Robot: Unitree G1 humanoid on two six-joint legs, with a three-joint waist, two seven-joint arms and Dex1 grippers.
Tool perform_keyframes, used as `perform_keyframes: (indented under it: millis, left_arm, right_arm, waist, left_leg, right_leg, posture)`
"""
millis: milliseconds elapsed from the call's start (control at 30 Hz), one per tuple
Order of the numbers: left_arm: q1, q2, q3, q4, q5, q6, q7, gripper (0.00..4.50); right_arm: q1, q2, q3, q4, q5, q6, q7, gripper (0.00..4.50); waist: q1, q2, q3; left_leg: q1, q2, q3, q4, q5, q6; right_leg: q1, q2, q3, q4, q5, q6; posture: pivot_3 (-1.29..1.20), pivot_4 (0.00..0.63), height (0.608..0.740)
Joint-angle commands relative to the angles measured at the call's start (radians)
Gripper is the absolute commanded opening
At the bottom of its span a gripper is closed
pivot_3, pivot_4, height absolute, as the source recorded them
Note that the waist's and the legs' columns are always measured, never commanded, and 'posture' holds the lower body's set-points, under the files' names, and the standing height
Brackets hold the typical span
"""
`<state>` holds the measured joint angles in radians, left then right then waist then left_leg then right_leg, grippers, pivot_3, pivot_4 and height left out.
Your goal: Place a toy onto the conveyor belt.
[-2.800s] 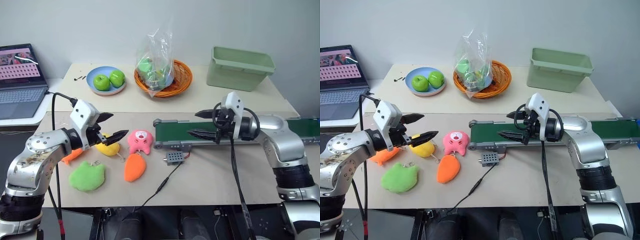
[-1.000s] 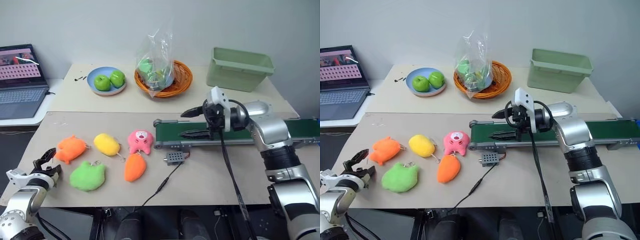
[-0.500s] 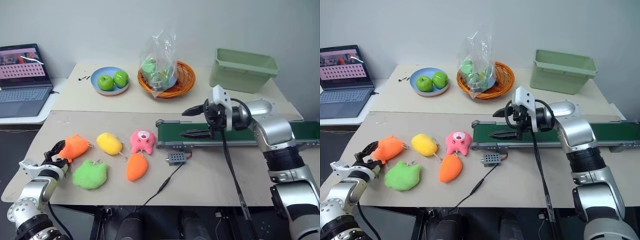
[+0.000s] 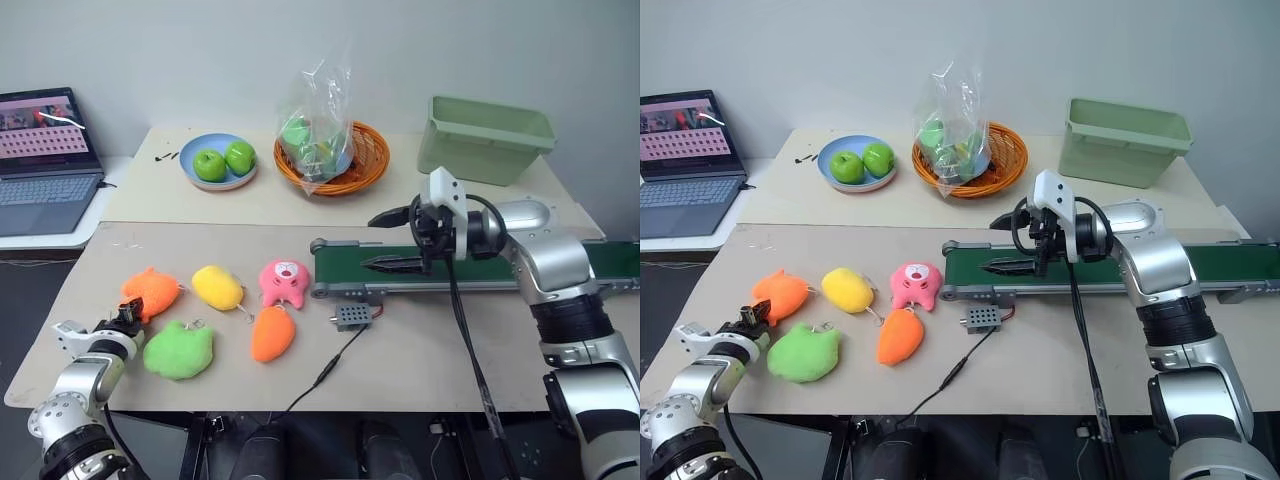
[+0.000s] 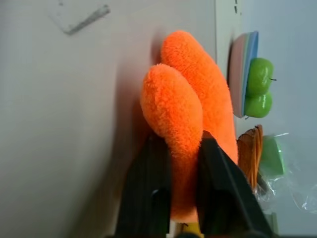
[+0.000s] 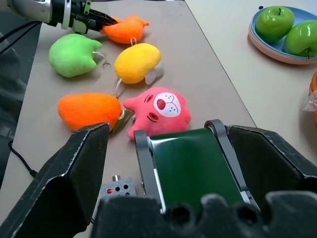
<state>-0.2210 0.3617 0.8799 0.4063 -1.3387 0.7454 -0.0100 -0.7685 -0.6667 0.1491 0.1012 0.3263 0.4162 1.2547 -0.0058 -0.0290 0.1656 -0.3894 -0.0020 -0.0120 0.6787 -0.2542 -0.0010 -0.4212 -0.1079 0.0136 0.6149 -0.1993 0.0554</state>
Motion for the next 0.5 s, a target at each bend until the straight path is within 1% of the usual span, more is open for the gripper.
perform_keyframes:
  millis: [33,100,167,267,300,333,367,400,467,500]
  left_arm:
    - [-0.007,0.000,0.024,-0.151,-0.086,0.003,-0.112,0.01]
    - [0.021,0.023,0.014,-0.296,-0.078,-0.012,-0.165,0.01]
    - [0.043,0.047,0.003,-0.397,-0.065,-0.023,-0.182,0.01]
    - [0.061,0.096,-0.024,-0.539,0.032,-0.086,-0.194,0.01]
    - [0.052,0.122,-0.043,-0.585,0.087,-0.116,-0.182,0.01]
    - [0.042,0.168,-0.095,-0.630,0.197,-0.159,-0.181,0.01]
    - [0.036,0.199,-0.134,-0.659,0.276,-0.190,-0.182,0.01]
    - [0.026,0.267,-0.231,-0.681,0.405,-0.205,-0.181,0.01]
    - [-0.014,0.411,-0.465,-0.685,0.692,-0.270,-0.214,0.01]
    - [-0.071,0.452,-0.582,-0.673,0.822,-0.332,-0.240,0.01]
  right_arm:
    - [-0.010,-0.004,-0.026,-0.018,0.000,-0.022,-0.010,4.50]
    - [-0.012,-0.001,-0.025,-0.014,-0.003,-0.025,-0.011,4.50]
    - [-0.014,0.002,-0.026,-0.011,-0.004,-0.026,-0.011,4.50]
    - [-0.019,0.006,-0.031,-0.004,-0.002,-0.027,-0.011,4.50]
    - [-0.021,0.007,-0.031,0.000,-0.003,-0.029,-0.011,4.50]
    - [-0.023,0.008,-0.031,0.006,-0.004,-0.032,-0.011,4.50]
    - [-0.025,0.010,-0.030,0.011,-0.005,-0.035,-0.011,4.50]
    - [-0.027,0.012,-0.030,0.017,-0.006,-0.039,-0.012,4.50]
    - [-0.035,0.023,-0.025,0.031,-0.007,-0.048,-0.014,4.50]
    - [-0.039,0.029,-0.022,0.037,-0.009,-0.053,-0.016,4.50]
  waist:
    - [-0.002,-0.001,0.000]
    - [-0.005,-0.004,0.002]
    - [-0.007,-0.005,0.003]
    - [-0.009,-0.005,0.003]
    - [-0.009,-0.005,0.003]
    - [-0.008,-0.005,0.003]
    - [-0.008,-0.005,0.003]
    - [-0.006,-0.005,0.003]
    - [0.002,-0.005,0.003]
    - [0.005,-0.005,0.003]
  left_leg:
    - [0.000,0.000,0.000,0.000,0.000,0.000]
    - [-0.001,0.000,0.000,0.000,0.000,0.000]
    - [-0.003,0.001,-0.001,0.000,0.000,0.000]
    - [-0.002,0.001,-0.001,-0.001,0.000,0.000]
    - [-0.002,0.001,-0.001,-0.001,0.000,0.000]
    - [-0.002,0.000,0.000,-0.001,0.000,0.000]
    - [-0.002,0.000,0.000,-0.001,0.000,0.000]
    - [-0.002,0.001,0.000,0.000,0.000,0.000]
    - [-0.002,0.001,0.000,0.000,0.000,0.000]
    - [-0.001,0.000,0.001,-0.001,0.000,0.000]
  right_leg:
    - [0.000,0.000,0.000,0.000,0.000,0.000]
    - [0.000,0.000,0.000,-0.001,0.000,0.000]
    - [-0.002,0.000,0.000,-0.001,0.000,0.000]
    - [-0.002,0.000,0.001,-0.002,0.000,0.000]
    - [-0.002,0.000,0.001,-0.002,0.000,0.000]
    - [-0.002,0.000,0.001,-0.002,0.000,0.000]
    - [-0.001,0.000,0.001,-0.002,0.000,0.000]
    - [-0.001,0.000,0.000,-0.002,0.000,0.000]
    - [-0.001,0.001,0.000,-0.002,0.001,-0.001]
    - [0.000,0.001,0.000,-0.002,0.001,-0.001]
  posture:
    - [0.00,0.150,0.740]
    - [0.00,0.150,0.740]
    - [0.00,0.150,0.740]
    - [0.00,0.150,0.740]
    - [0.00,0.150,0.740]
    - [0.00,0.150,0.740]
    - [0.00,0.150,0.740]
    - [0.00,0.150,0.740]
    - [0.00,0.150,0.740]
    - [0.00,0.150,0.740]
